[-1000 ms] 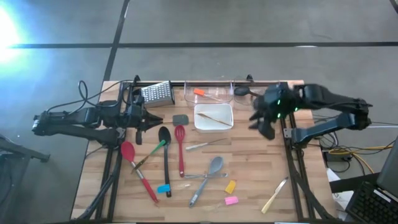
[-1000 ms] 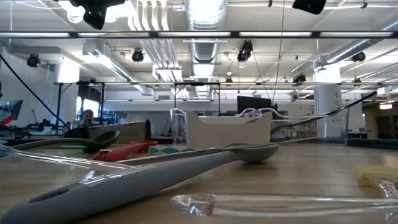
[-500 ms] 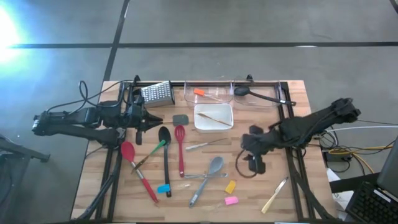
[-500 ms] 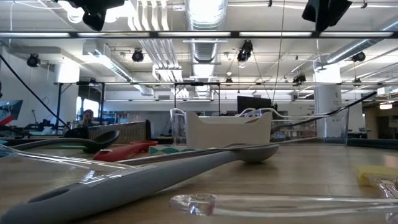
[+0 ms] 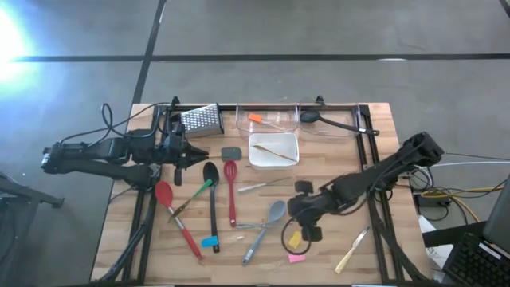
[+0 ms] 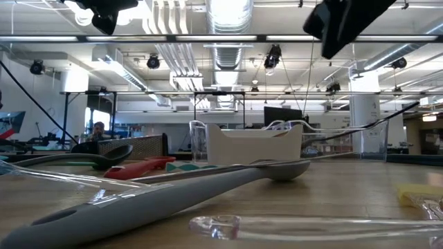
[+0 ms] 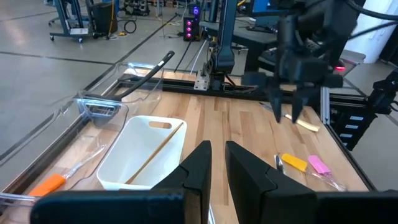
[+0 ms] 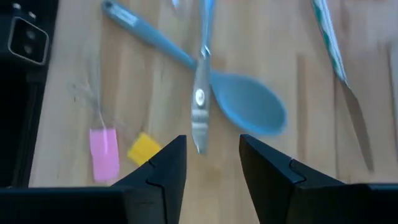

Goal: Pick & Place Kitchen Items
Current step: Put the silver table knife into the white bin

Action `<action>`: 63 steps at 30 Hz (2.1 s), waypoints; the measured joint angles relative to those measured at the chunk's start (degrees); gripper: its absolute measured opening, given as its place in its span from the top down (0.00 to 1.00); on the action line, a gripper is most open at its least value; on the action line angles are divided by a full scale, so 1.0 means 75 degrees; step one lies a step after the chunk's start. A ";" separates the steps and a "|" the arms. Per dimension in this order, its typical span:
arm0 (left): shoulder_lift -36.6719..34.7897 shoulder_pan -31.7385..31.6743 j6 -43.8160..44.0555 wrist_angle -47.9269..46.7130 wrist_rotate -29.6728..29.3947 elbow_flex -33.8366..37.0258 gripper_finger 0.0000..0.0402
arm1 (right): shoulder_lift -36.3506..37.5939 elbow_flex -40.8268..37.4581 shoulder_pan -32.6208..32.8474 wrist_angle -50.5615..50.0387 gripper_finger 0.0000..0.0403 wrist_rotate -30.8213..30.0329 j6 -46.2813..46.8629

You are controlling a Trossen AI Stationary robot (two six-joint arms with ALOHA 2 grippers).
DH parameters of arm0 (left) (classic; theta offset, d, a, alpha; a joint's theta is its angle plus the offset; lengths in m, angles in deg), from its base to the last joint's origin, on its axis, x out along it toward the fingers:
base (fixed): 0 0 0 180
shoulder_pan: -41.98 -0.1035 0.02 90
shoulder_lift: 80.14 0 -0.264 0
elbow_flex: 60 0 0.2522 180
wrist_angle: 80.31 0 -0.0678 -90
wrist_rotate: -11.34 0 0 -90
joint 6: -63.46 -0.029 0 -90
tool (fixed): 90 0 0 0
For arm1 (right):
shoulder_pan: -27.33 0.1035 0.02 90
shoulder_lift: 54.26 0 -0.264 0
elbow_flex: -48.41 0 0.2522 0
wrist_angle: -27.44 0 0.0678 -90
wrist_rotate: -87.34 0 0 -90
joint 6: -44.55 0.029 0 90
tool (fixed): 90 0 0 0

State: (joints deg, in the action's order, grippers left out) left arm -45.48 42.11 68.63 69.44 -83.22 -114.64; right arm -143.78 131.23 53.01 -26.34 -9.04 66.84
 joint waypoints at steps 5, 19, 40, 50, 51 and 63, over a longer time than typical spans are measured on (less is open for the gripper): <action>0.0001 0.0000 0.0001 0.0003 0.0002 -0.0001 0.87 | -0.0697 0.0200 -0.0069 0.1279 0.66 -0.0011 -0.0662; 0.0023 0.0002 0.0003 0.0018 0.0003 0.0000 0.87 | -0.3144 0.2130 -0.0727 0.1486 0.63 0.0302 -0.0582; 0.0213 -0.0001 -0.0061 0.0019 0.0003 0.0000 0.87 | -0.4774 0.2908 -0.0895 0.0693 0.68 0.0634 -0.0395; 0.0312 0.0002 -0.0059 0.0020 0.0003 0.0000 0.87 | -0.4780 0.2893 -0.1037 0.0665 0.91 0.0639 -0.0268; 0.0312 0.0002 -0.0059 0.0020 0.0003 -0.0002 0.87 | -0.4770 0.2893 -0.1043 0.0646 0.91 0.0639 -0.0218; 0.0313 0.0000 -0.0048 0.0022 0.0003 0.0000 0.87 | -0.3504 0.2876 -0.1060 -0.0534 0.91 0.0535 -0.0434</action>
State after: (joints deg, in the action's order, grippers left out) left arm -43.13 42.11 68.27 69.61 -83.20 -114.64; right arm -170.06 152.80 45.07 -30.35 -5.02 63.58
